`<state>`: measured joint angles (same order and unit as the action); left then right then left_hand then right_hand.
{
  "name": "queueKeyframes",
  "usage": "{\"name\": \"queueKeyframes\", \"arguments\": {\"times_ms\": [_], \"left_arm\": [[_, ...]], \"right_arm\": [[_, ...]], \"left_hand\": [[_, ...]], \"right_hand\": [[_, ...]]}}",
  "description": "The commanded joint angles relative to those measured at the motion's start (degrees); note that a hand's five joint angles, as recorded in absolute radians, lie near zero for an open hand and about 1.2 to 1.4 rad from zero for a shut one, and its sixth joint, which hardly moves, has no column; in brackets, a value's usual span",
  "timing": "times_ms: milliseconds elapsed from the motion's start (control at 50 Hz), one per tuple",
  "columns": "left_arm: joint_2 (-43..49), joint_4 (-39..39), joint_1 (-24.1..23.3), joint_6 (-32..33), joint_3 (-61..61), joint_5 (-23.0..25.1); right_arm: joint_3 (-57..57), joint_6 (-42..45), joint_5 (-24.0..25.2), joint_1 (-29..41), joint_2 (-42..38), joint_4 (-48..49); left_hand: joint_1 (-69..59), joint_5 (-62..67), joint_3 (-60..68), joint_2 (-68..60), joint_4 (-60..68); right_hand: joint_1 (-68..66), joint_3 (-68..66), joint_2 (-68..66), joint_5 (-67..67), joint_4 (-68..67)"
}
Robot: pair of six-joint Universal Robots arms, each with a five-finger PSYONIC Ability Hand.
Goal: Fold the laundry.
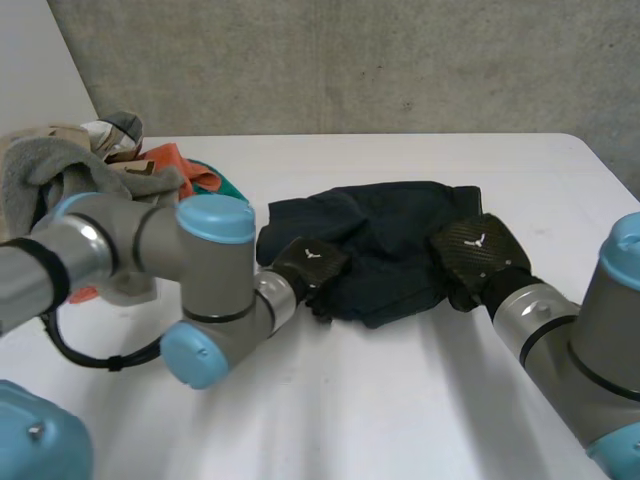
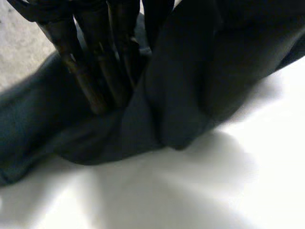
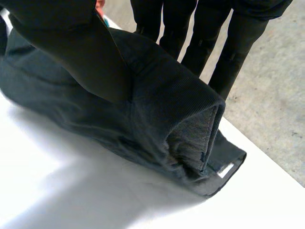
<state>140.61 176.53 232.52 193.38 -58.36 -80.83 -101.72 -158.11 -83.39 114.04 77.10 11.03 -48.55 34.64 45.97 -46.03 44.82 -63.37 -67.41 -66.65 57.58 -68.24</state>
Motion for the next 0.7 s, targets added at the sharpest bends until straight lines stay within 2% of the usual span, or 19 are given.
{"name": "queueKeyframes", "arguments": {"times_ms": [20,60,80,120,160,220,260,340,520,580,660,700], "left_arm": [[-4.44,-0.48,1.18,1.91,2.29,-9.77],[-9.36,-1.19,1.88,1.56,0.36,-11.54],[-15.13,-1.8,2.75,1.21,-2.0,-11.46],[-20.96,-1.8,3.29,1.3,-4.21,-10.06],[-28.17,-1.8,3.99,1.56,-7.29,-6.29],[-34.32,-2.76,4.6,2.61,-10.27,-0.06],[-35.75,-3.82,5.13,3.75,-11.25,2.07],[-34.97,-8.04,6.89,8.23,-11.87,2.26],[-20.48,-11.03,8.12,16.67,-9.07,-4.68],[-16.6,-9.81,8.47,17.81,-6.26,-5.13],[-11.59,-4.28,9.61,18.61,1.3,-4.69],[-10.79,1.08,10.23,18.35,6.66,-4.17]], "right_arm": [[2.75,-0.8,-0.81,-1.88,2.88,-2.42],[5.02,1.56,-1.16,-2.59,3.75,-3.38],[5.74,2.45,-1.07,-2.68,4.11,-3.99],[7.14,4.21,-0.9,-2.68,4.72,-5.57],[9.69,6.49,-0.63,-2.24,5.78,-8.04],[12.93,7.99,-0.02,-0.75,7.01,-11.54],[14.35,8.08,0.24,0.13,6.92,-13.05],[16.81,8.43,0.42,1.36,5.17,-15.16],[20.41,8.87,0.25,2.33,-8.08,-16.4],[22.26,8.61,-0.1,2.68,-12.75,-15.26],[29.1,8.08,-1.77,3.47,-19.7,-10.52],[35.51,7.47,-4.23,3.82,-22.34,-6.65]], "left_hand": [[-31.45,35.36,34.03,-33.97,35.18],[-31.45,35.36,34.03,-33.97,35.18],[-31.45,35.36,34.03,-33.97,35.18],[-31.45,35.36,34.03,-33.97,35.18],[-31.45,35.36,34.03,-33.97,35.18],[-31.45,35.36,34.03,-33.97,35.18],[-31.45,35.36,34.03,-33.97,35.18],[-31.45,35.36,34.03,-33.97,35.18],[-31.45,35.36,34.03,-33.97,35.18],[-31.45,35.36,34.03,-33.97,35.18],[-31.45,35.36,34.03,-33.97,35.18],[-31.45,35.36,34.03,-33.97,35.18]], "right_hand": [[-16.63,-12.59,-13.35,12.42,-11.76],[-16.63,-12.59,-13.35,12.42,-11.76],[-16.63,-12.59,-13.35,12.42,-11.76],[-16.63,-12.59,-13.35,12.42,-11.76],[-16.63,-12.59,-13.35,12.42,-11.76],[-16.63,-12.59,-13.35,12.42,-11.76],[-16.63,-12.59,-13.35,12.42,-11.76],[-16.63,-12.59,-13.35,12.42,-11.76],[-16.63,-12.59,-13.35,12.42,-11.76],[-16.63,-12.59,-13.35,12.42,-11.76],[-16.63,-12.59,-13.35,12.42,-11.76],[-16.63,-12.59,-13.35,12.42,-11.76]]}}
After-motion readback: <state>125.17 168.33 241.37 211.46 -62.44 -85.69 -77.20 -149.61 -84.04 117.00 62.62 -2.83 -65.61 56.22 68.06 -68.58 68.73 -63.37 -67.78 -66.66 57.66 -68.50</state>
